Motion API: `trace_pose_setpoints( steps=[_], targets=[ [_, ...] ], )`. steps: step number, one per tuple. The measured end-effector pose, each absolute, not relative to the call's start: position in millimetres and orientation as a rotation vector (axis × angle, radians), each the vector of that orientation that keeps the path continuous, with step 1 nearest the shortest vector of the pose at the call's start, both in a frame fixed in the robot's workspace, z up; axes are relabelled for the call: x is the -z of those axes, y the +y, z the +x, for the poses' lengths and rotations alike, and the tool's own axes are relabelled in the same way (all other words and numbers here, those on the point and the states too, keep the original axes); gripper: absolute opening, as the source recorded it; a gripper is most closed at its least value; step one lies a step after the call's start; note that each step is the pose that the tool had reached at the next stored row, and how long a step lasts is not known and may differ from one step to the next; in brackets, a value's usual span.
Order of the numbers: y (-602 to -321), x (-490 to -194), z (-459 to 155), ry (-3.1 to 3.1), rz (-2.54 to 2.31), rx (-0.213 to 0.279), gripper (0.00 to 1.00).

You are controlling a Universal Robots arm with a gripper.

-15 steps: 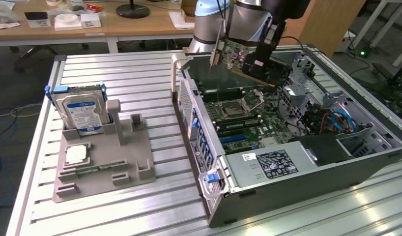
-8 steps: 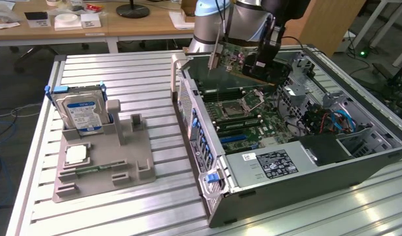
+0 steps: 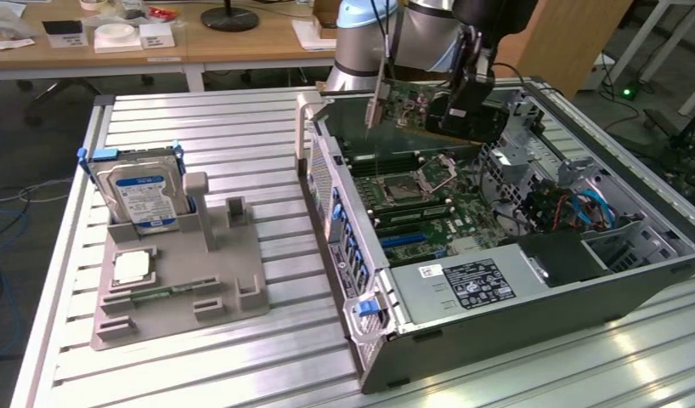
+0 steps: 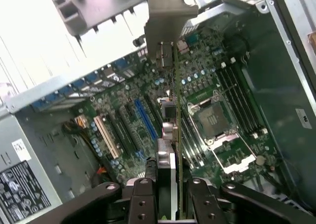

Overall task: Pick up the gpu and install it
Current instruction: 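Insert the gpu into the slot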

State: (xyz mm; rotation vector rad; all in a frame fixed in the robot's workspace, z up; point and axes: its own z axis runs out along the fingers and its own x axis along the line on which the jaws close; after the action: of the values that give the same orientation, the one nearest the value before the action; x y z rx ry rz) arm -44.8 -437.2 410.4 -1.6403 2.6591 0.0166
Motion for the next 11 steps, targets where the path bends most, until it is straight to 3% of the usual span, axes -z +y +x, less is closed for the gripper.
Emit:
trace_pose_setpoints(
  steps=[11],
  targets=[
    [-437.3,-405.6,-44.5,2.502,-1.859,-0.012,0.28]
  ],
)
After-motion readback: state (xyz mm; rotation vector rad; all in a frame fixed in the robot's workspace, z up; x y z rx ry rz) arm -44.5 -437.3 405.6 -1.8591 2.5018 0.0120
